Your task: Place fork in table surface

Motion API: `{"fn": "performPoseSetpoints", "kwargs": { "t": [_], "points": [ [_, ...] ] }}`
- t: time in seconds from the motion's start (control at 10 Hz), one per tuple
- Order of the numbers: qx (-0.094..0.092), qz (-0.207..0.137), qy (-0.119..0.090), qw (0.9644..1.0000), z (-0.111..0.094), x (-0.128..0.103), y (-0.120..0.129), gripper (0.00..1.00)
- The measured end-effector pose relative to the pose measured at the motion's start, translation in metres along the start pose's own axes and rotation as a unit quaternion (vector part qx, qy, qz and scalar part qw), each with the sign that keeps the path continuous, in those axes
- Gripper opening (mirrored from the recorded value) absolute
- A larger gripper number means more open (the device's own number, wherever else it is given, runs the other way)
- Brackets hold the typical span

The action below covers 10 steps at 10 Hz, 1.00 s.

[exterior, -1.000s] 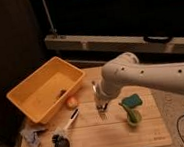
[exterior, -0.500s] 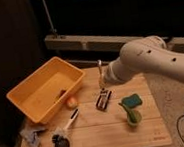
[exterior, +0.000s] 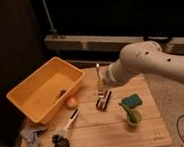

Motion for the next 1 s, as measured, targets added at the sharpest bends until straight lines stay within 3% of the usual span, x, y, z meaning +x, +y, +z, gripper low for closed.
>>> {"fn": "performPoseSetpoints", "kwargs": {
  "t": [0.5,0.7,1.0],
  "points": [
    [-0.028,-0.004,0.082,0.9962,0.118,0.038,-0.005,0.18],
    [-0.032,-0.009,0.121,0.9921,0.166,0.044,0.007,0.18],
    [-0.023,-0.005,0.171,0.9850,0.212,0.050,0.012,0.18]
  ]
}}
